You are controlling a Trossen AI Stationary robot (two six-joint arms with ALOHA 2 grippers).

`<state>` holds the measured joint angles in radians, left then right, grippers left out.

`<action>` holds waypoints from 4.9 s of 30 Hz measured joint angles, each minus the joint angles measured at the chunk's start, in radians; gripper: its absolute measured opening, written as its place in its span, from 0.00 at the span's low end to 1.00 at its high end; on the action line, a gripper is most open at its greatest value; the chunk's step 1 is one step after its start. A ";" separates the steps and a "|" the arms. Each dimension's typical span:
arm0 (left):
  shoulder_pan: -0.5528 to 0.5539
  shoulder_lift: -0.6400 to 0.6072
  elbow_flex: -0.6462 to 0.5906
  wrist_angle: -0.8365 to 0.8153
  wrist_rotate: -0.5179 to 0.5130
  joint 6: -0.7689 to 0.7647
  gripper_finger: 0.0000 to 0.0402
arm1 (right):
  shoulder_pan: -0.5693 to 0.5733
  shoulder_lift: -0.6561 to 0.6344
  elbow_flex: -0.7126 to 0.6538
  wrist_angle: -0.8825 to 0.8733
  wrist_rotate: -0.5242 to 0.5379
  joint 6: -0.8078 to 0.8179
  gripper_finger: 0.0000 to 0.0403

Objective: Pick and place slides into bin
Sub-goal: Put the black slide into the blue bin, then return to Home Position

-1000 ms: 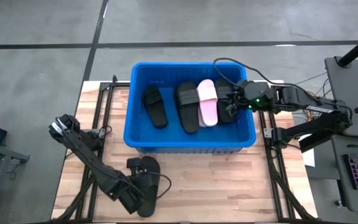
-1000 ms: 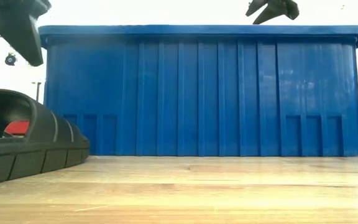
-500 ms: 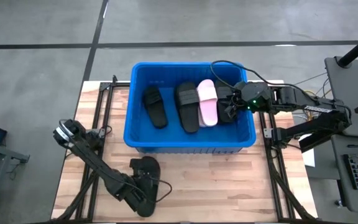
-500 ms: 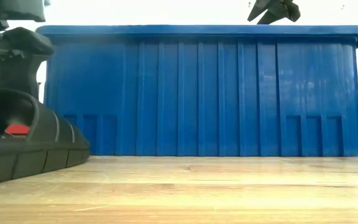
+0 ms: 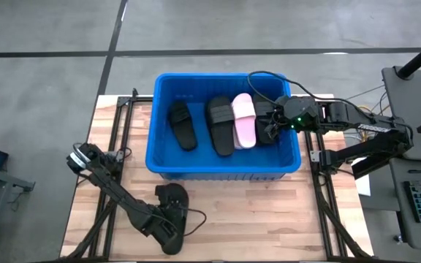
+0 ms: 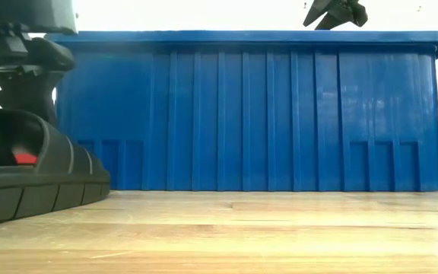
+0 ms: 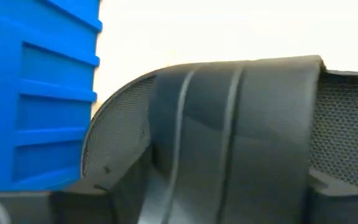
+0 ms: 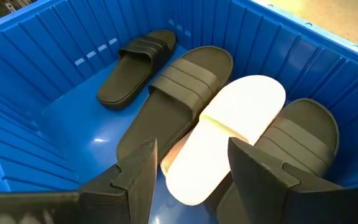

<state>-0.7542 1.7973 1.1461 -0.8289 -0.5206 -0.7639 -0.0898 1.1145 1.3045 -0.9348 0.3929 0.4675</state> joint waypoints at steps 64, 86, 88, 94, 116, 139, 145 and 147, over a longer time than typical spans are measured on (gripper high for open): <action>1.162 -0.251 -0.097 0.436 -0.209 1.165 0.00 | -0.002 -0.001 0.000 -0.005 0.054 -0.132 0.46; 1.259 -0.214 -0.121 0.420 -0.087 1.133 0.66 | -0.002 -0.001 0.000 -0.004 0.054 -0.129 0.46; 1.259 -0.217 -0.111 0.402 -0.089 1.123 0.76 | -0.002 -0.001 0.000 -0.004 0.054 -0.129 0.46; 1.256 -0.226 -0.028 0.221 0.008 0.985 0.96 | -0.002 -0.001 0.000 -0.004 0.054 -0.131 0.46; 1.161 -0.314 0.249 0.391 0.521 0.405 0.91 | -0.002 0.000 0.000 0.037 0.129 -0.313 0.46; 0.746 -0.600 0.120 0.888 0.334 0.710 0.00 | -0.014 -0.004 0.000 0.487 0.307 -0.497 0.46; 0.681 -0.867 -0.212 1.029 0.305 0.725 0.00 | -0.013 0.001 0.000 0.495 0.306 -0.403 0.46; 0.679 -0.975 -0.336 1.056 0.306 0.716 0.00 | -0.012 0.001 0.000 0.495 0.306 -0.357 0.46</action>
<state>-0.0752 0.8225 0.8103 0.2268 -0.2150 -0.0483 -0.1023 1.1152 1.3041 -0.4397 0.6987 0.1105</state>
